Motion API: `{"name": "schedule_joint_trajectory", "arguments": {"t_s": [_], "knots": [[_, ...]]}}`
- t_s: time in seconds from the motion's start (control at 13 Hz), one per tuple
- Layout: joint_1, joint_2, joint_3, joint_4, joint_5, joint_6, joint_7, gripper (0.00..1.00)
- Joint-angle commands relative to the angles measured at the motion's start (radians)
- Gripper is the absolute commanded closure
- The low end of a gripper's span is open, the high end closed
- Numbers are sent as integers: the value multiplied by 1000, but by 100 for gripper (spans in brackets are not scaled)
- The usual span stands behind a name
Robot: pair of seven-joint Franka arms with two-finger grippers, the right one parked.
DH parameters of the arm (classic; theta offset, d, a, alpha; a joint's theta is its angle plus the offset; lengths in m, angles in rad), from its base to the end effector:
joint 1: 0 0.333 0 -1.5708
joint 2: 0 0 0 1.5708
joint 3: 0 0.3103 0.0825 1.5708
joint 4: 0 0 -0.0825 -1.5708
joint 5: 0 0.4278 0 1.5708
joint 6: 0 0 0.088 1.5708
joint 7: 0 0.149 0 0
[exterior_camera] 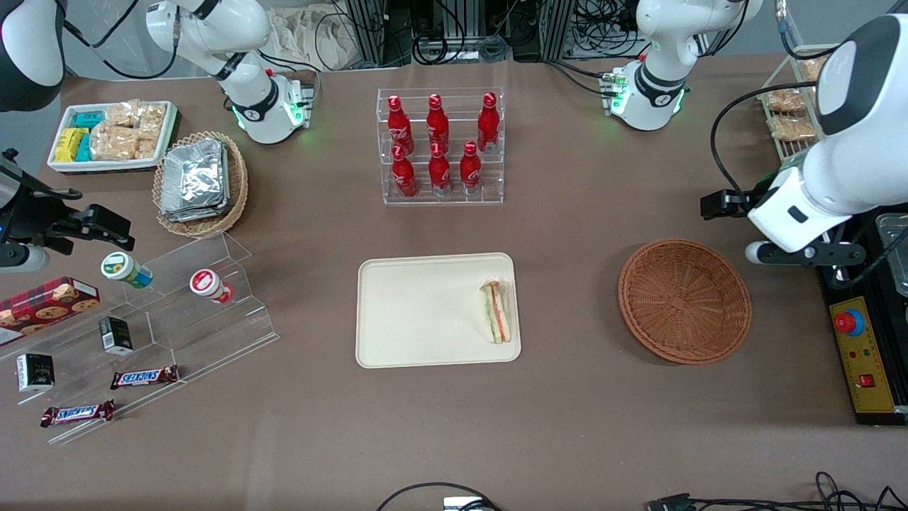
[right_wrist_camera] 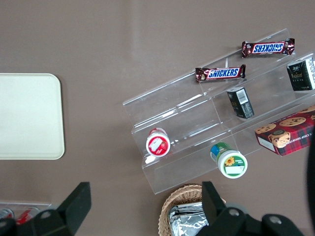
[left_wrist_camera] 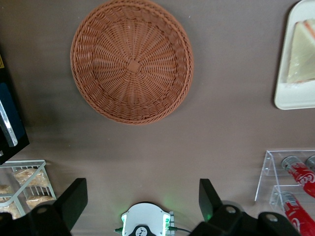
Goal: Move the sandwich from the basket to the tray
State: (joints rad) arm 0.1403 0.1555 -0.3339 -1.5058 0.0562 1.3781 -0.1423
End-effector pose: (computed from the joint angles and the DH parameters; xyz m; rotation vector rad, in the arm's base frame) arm 0.5970 -0.0964 0.5073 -3.0615 0.0788 0.4159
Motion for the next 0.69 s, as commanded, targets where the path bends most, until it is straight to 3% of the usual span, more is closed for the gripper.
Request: {"name": "schedule_joint_trajectory", "arguments": {"t_s": [0.0, 0.46, 0.62], "knots": [[5, -149, -2, -201, 13, 120, 21, 0], [-8, -183, 2, -235, 5, 157, 21, 0], [-95, -186, 89, -237, 4, 159, 21, 0]]}}
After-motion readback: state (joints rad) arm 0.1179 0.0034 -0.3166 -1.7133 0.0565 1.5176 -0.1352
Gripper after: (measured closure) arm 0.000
